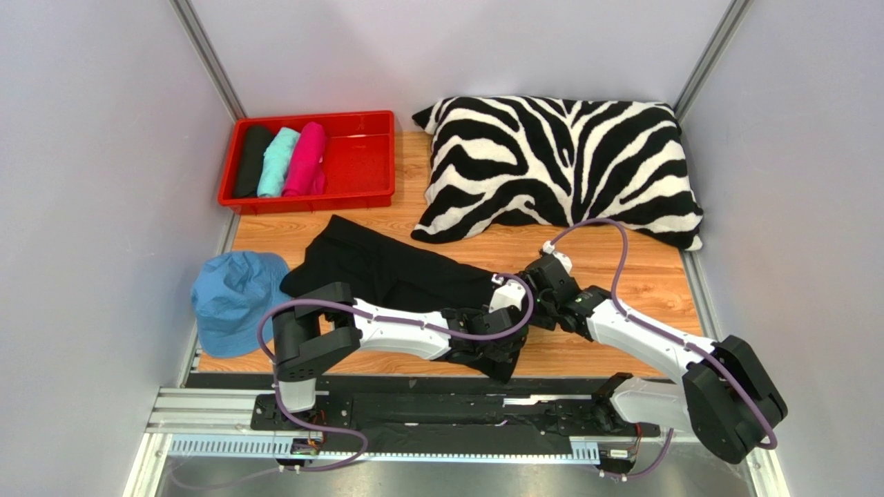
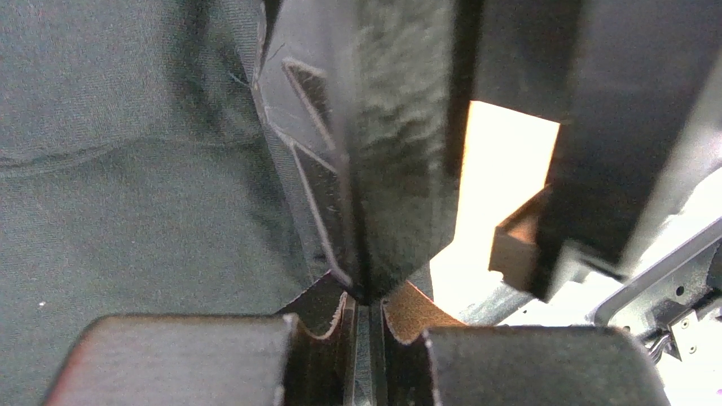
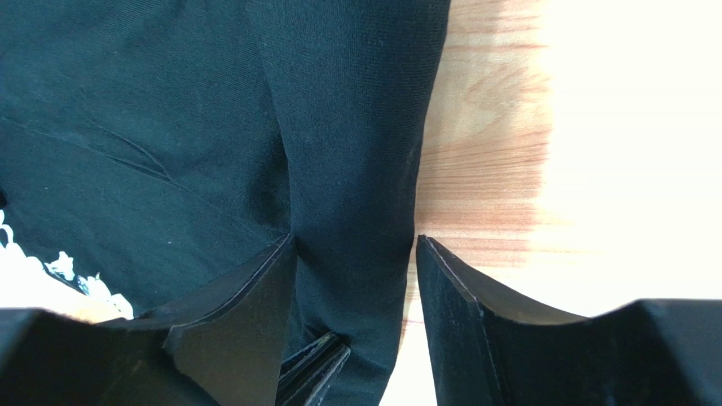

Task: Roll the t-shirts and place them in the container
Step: Roll the T-shirt to the center of the board.

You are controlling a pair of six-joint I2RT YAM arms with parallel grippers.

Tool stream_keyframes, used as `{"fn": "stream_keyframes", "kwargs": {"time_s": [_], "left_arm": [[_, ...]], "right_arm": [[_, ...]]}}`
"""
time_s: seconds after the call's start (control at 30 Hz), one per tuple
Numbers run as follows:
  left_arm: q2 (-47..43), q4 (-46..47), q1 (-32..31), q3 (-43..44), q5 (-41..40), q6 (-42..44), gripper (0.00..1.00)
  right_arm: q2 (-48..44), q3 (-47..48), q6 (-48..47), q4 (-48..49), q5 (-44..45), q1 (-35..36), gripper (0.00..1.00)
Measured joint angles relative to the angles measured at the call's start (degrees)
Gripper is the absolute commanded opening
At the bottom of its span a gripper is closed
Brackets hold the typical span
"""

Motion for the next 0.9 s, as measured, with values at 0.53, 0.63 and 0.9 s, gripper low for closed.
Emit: {"fn": "stream_keyframes", "kwargs": {"time_s": [0.53, 0.63, 0.9], "left_arm": [[-1.4, 1.4, 0.1, -2.0, 0.4, -0.5, 0.23], [-2.9, 0.7, 0.1, -2.9, 1.0, -0.2, 0.31], [-8.7, -1.4, 0.0, -6.4, 3.5, 0.2, 0.35]], "right_arm": [[3.5, 0.3, 0.0, 1.1, 0.6, -0.1, 0.55], [5.4, 1.6, 0.0, 1.4, 0.6, 0.0, 0.55], [7.0, 2.9, 0.0, 1.1, 1.0, -0.1, 0.56]]}}
